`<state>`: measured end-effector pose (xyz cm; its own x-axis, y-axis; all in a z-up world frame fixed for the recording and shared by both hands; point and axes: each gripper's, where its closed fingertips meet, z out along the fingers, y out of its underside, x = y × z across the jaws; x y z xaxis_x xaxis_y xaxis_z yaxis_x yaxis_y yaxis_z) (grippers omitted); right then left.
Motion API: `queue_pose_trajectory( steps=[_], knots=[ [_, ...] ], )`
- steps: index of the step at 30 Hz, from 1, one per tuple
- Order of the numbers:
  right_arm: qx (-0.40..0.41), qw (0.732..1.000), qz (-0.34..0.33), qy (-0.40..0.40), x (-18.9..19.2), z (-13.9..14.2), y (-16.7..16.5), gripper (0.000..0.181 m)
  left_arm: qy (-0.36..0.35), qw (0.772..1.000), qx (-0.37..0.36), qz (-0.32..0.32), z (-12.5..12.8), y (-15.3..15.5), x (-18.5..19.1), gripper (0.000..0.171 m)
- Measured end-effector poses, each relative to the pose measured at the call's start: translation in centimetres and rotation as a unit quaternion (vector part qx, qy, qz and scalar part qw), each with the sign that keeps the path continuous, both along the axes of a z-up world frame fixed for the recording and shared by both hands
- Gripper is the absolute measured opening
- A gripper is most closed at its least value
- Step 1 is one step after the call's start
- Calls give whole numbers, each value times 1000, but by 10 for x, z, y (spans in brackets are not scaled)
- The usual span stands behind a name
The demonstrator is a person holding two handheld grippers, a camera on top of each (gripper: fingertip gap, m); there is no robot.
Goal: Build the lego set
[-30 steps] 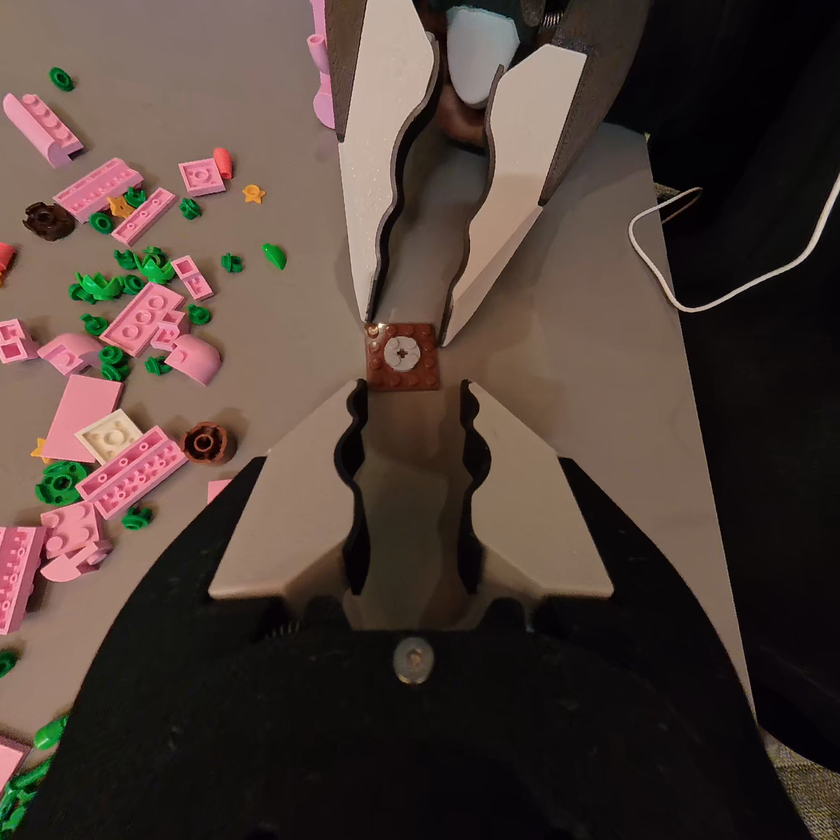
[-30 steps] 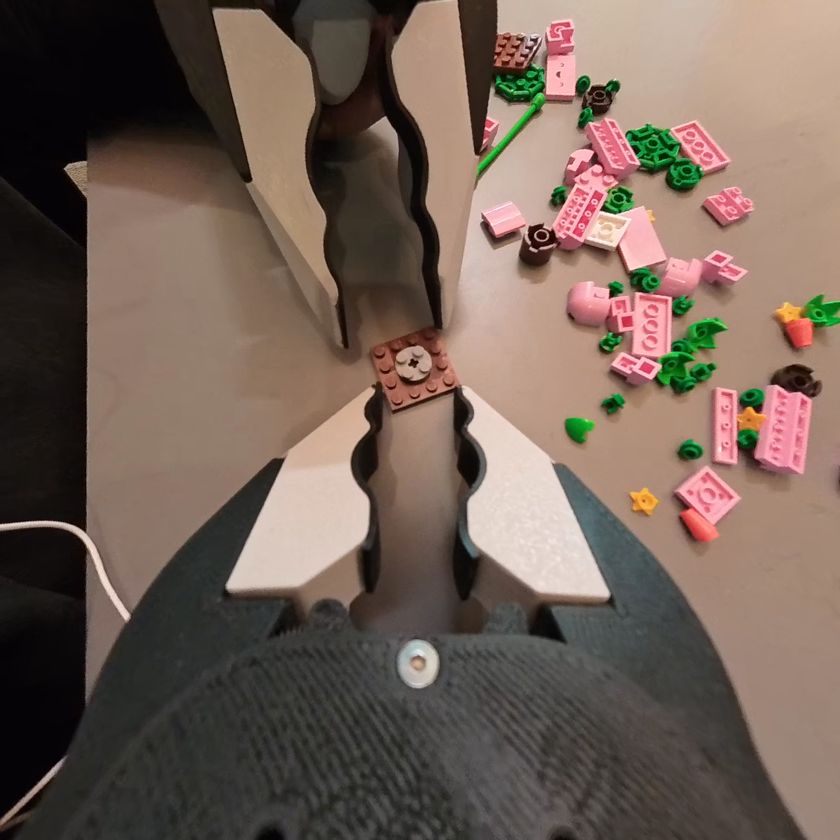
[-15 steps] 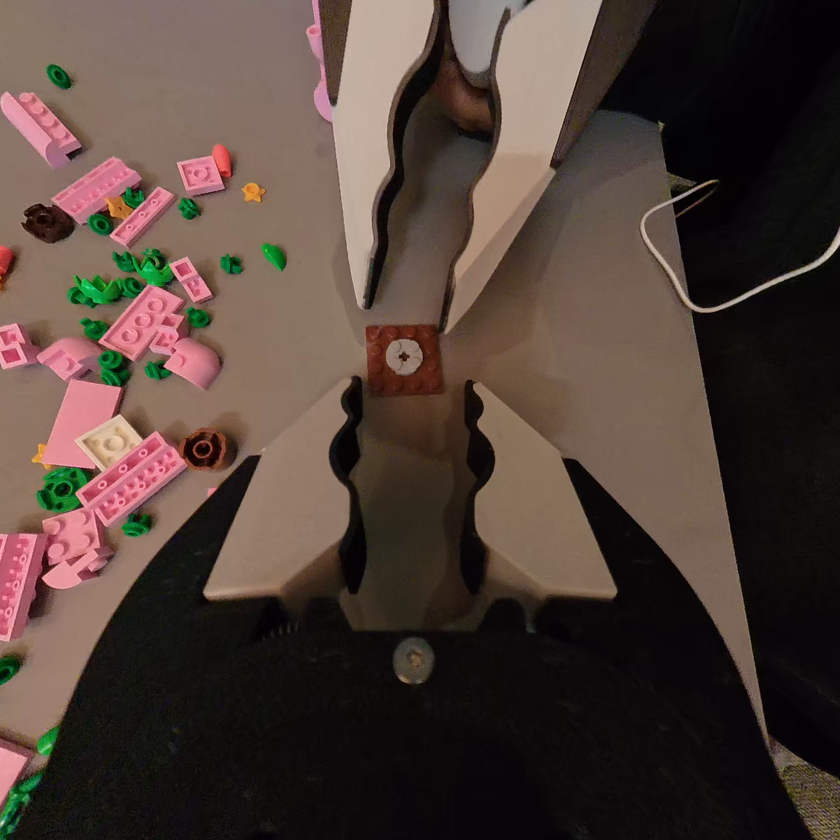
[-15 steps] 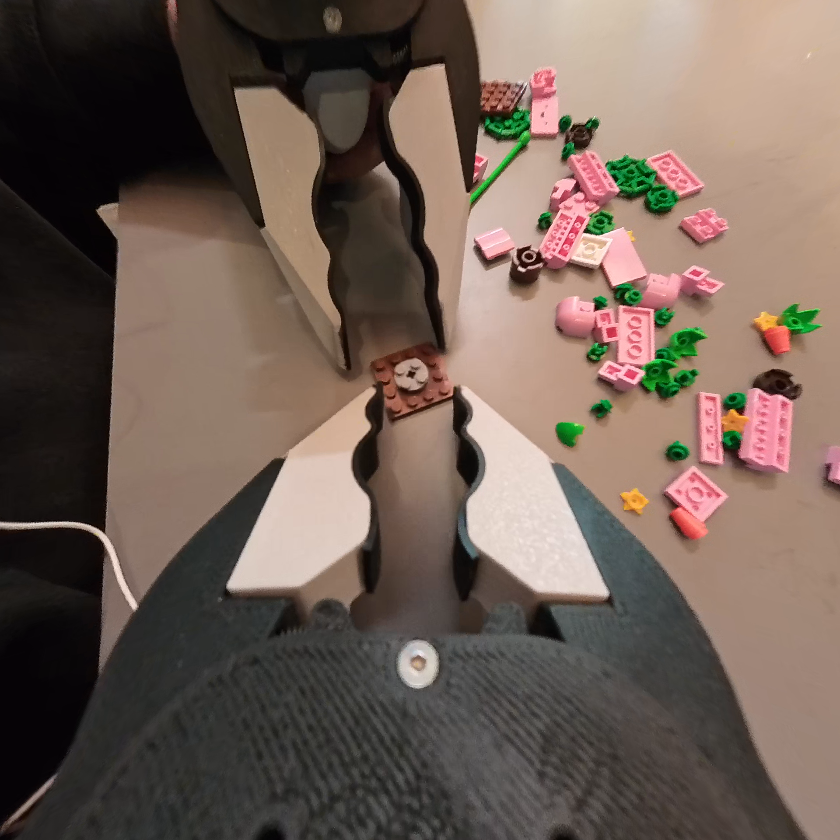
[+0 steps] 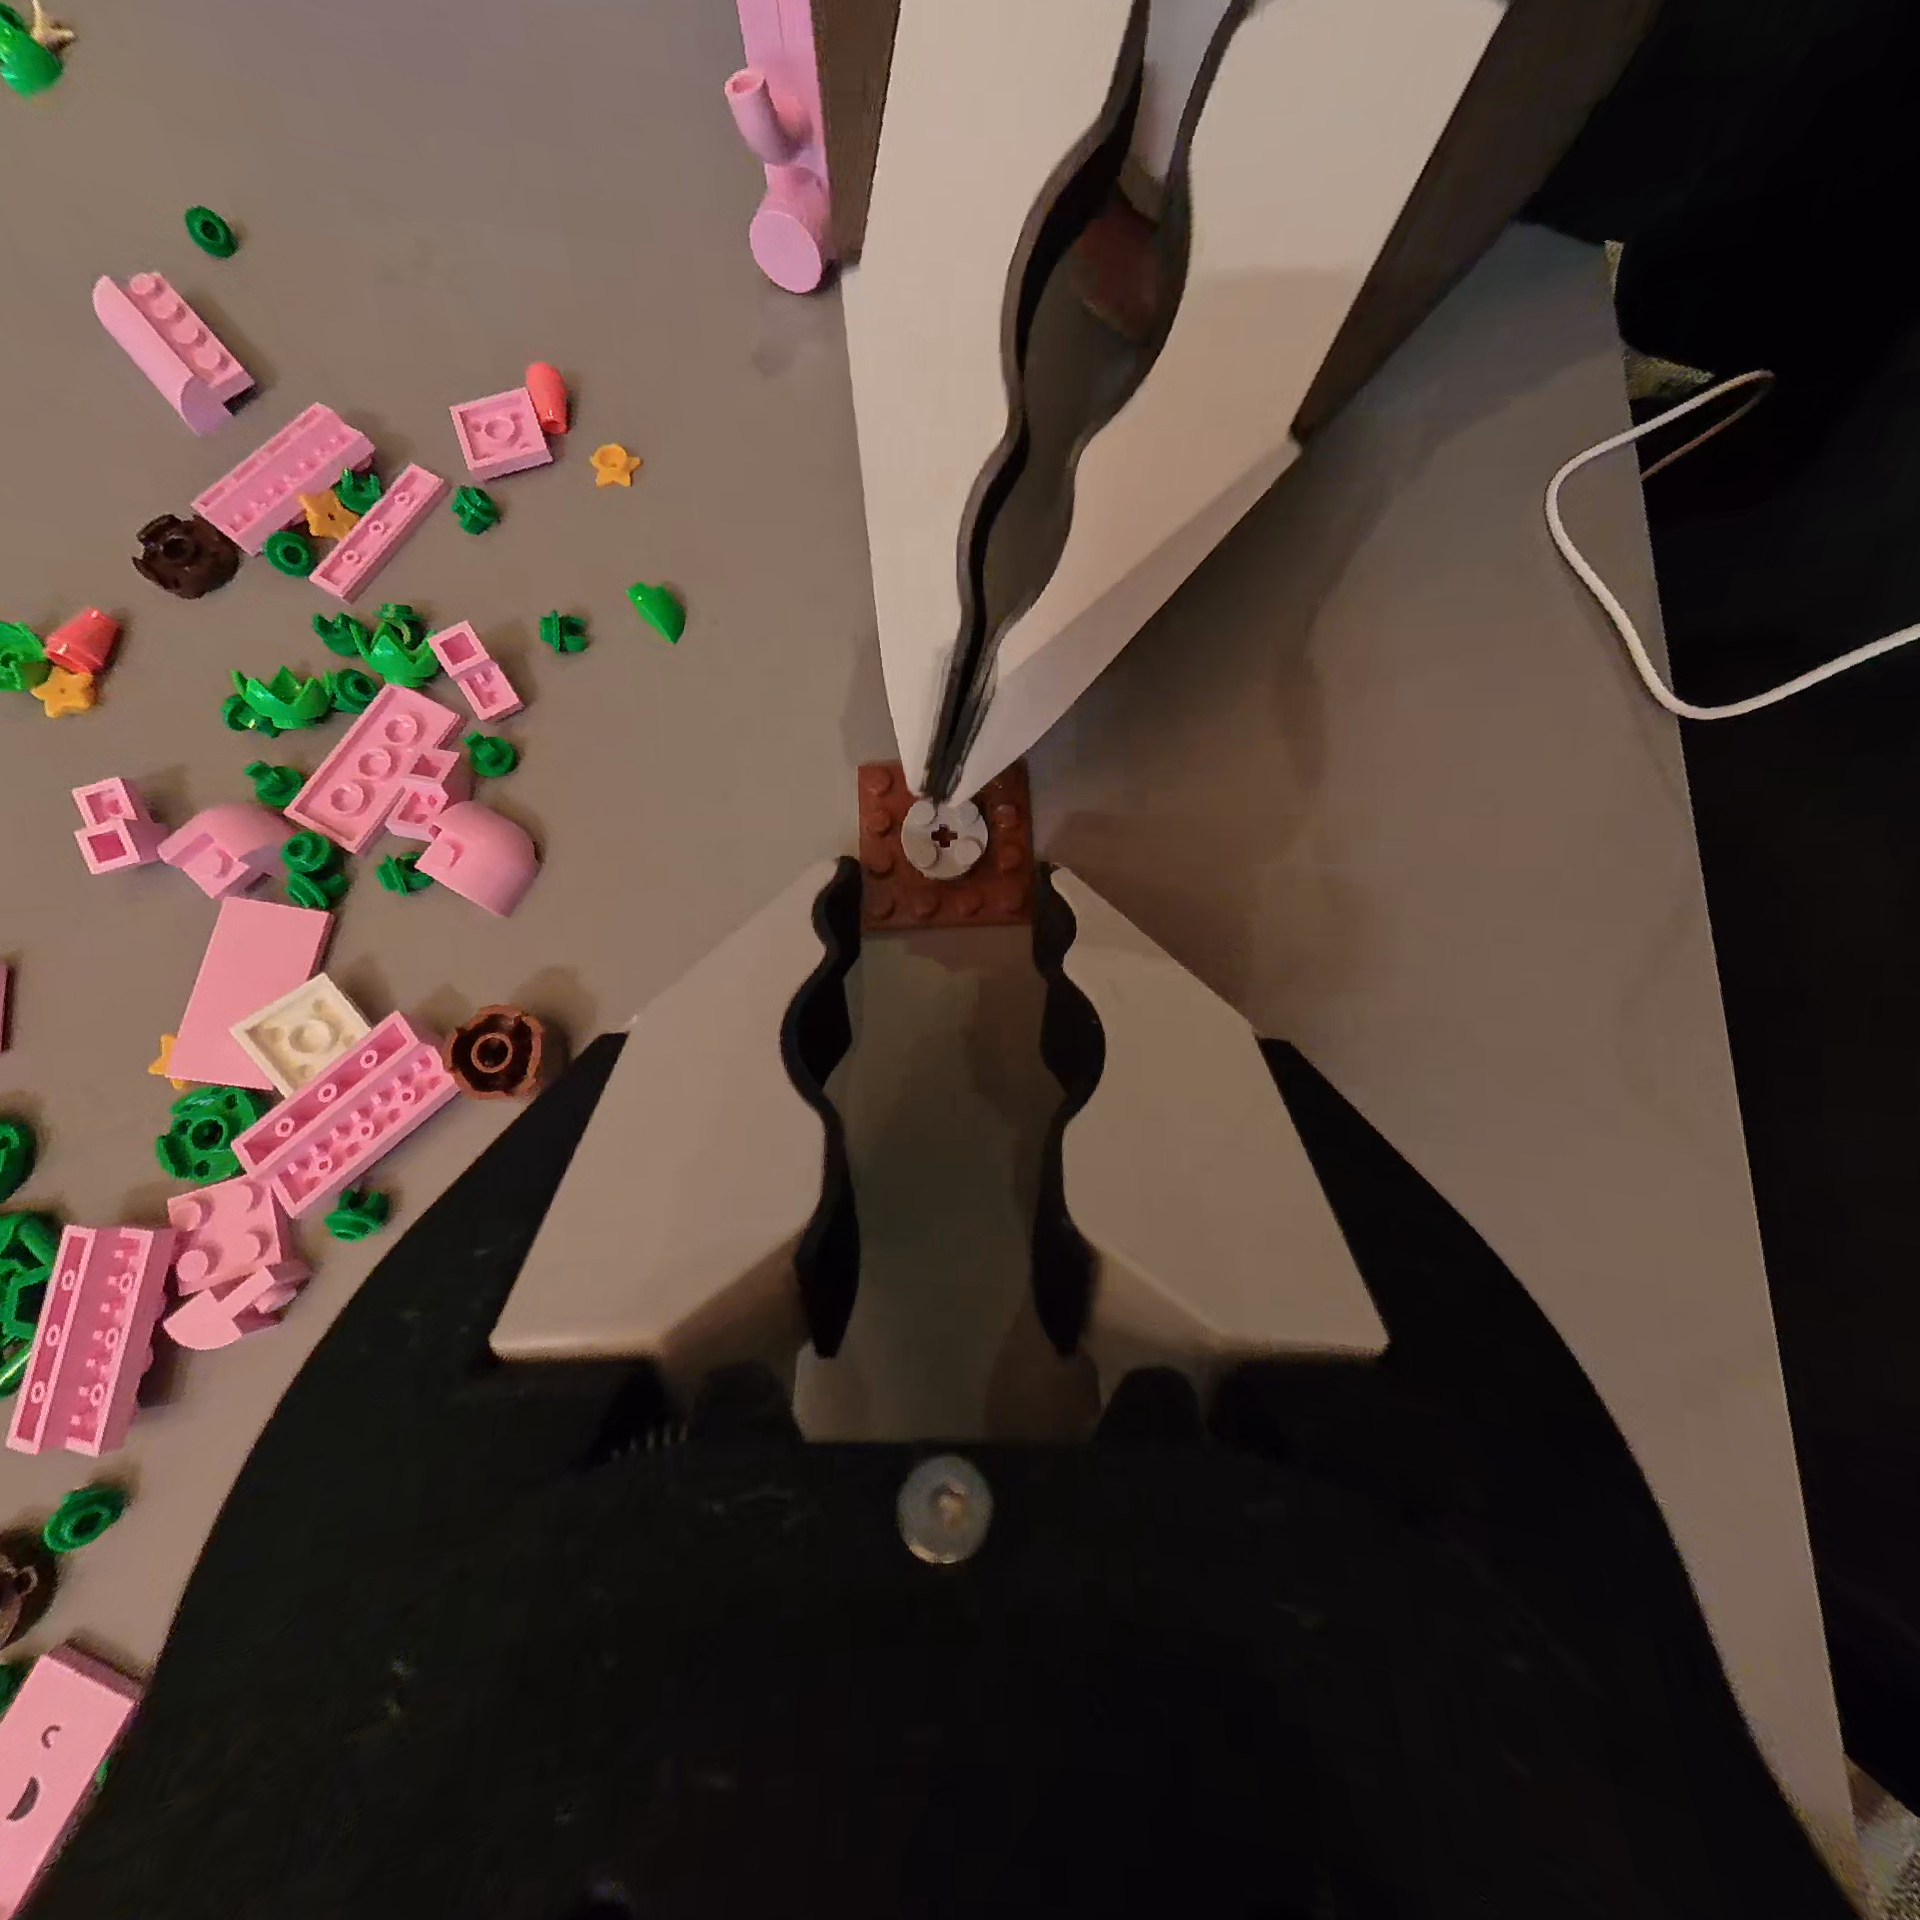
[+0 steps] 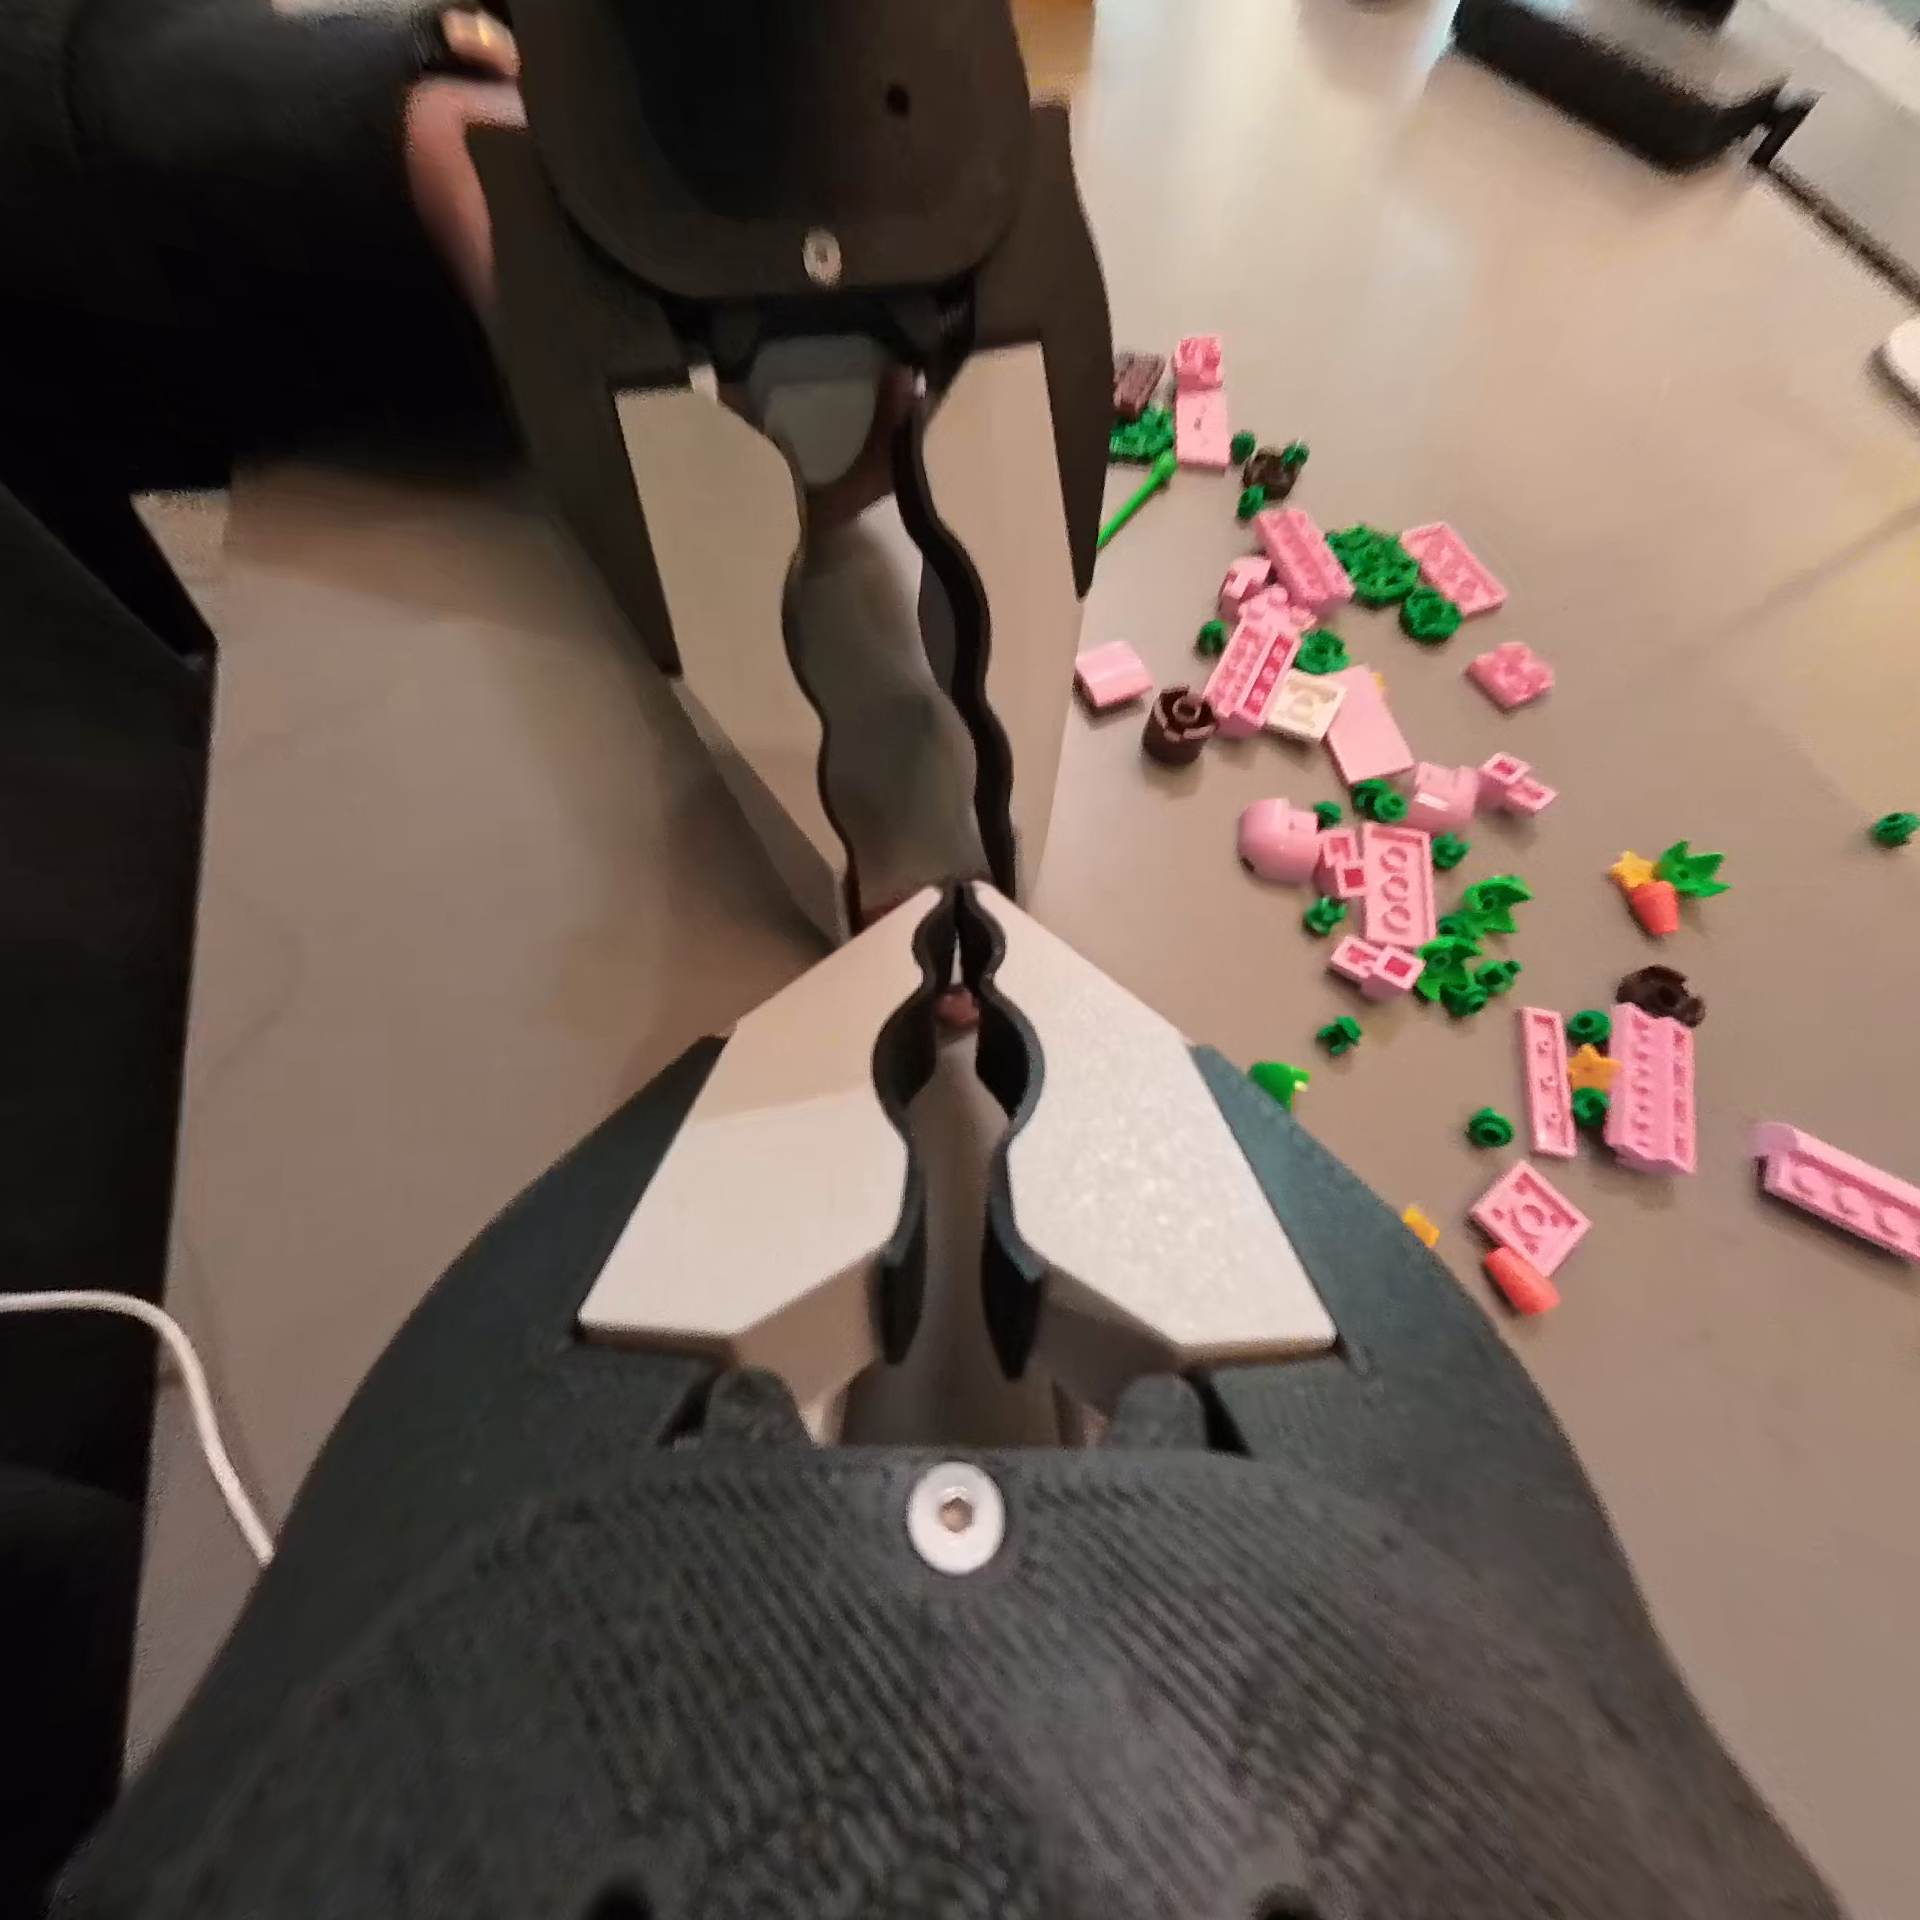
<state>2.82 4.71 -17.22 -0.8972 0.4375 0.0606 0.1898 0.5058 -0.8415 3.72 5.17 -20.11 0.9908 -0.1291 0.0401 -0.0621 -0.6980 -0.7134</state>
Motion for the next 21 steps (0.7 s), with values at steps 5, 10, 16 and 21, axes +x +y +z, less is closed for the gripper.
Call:
queue_pose_trajectory(
  steps=[5,10,16,21],
  knots=[
    [46,998,10,-52,6,-22,-2,0,1,1000,1,3,0,0,-1,32],
    [-1,1000,-18,-9,-4,0,2,0,-2,1000,0,3,0,0,-1,32],
    [-216,971,-65,75,-18,78,13,0,1,1000,0,0,0,1,0,33],
    [-375,919,-102,68,-24,116,8,0,8,1000,0,-15,-1,8,11,33]
  ],
)
